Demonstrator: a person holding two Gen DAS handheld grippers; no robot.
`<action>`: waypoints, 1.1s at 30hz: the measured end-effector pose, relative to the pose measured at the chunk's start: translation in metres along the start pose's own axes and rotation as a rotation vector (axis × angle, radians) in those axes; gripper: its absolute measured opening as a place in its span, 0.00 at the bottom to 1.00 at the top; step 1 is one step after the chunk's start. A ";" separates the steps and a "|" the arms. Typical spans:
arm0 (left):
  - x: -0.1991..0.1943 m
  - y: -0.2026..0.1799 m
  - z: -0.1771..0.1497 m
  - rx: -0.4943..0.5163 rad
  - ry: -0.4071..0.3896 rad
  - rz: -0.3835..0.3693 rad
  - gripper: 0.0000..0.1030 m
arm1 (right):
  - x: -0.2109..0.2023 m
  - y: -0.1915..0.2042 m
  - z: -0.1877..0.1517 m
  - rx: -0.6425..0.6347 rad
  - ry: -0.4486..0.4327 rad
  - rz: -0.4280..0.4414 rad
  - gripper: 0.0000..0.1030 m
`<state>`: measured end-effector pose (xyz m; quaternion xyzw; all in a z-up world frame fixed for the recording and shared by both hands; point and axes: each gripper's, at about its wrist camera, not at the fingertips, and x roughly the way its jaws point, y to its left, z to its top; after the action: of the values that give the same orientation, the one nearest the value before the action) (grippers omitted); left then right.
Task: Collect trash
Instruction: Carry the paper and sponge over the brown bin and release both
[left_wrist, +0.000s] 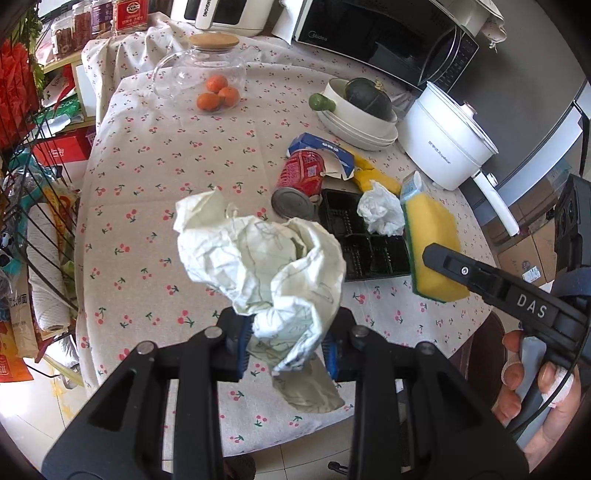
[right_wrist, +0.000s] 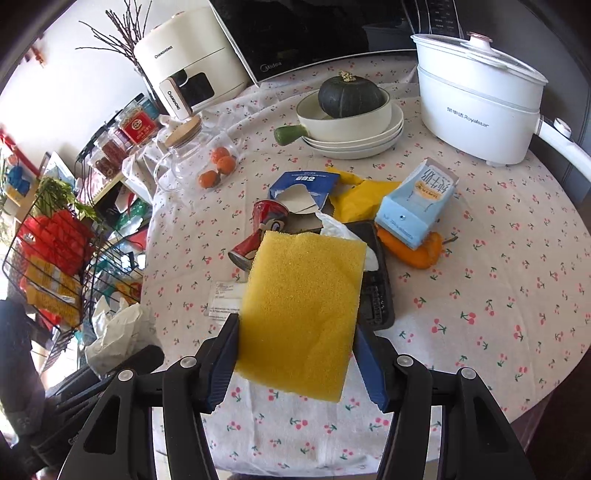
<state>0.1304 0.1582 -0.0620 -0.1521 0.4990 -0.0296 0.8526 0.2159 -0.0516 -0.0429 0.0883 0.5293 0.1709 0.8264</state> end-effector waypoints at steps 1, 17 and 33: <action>0.001 -0.005 -0.001 0.004 0.005 -0.012 0.32 | -0.008 -0.007 -0.003 0.001 -0.002 0.002 0.58; 0.028 -0.098 -0.023 0.164 0.090 -0.090 0.32 | -0.106 -0.146 -0.053 0.070 -0.065 -0.121 0.58; 0.074 -0.218 -0.063 0.387 0.187 -0.163 0.32 | -0.139 -0.260 -0.114 0.207 -0.017 -0.136 0.58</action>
<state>0.1352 -0.0784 -0.0901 -0.0220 0.5470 -0.2075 0.8107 0.1091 -0.3490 -0.0584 0.1386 0.5420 0.0580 0.8268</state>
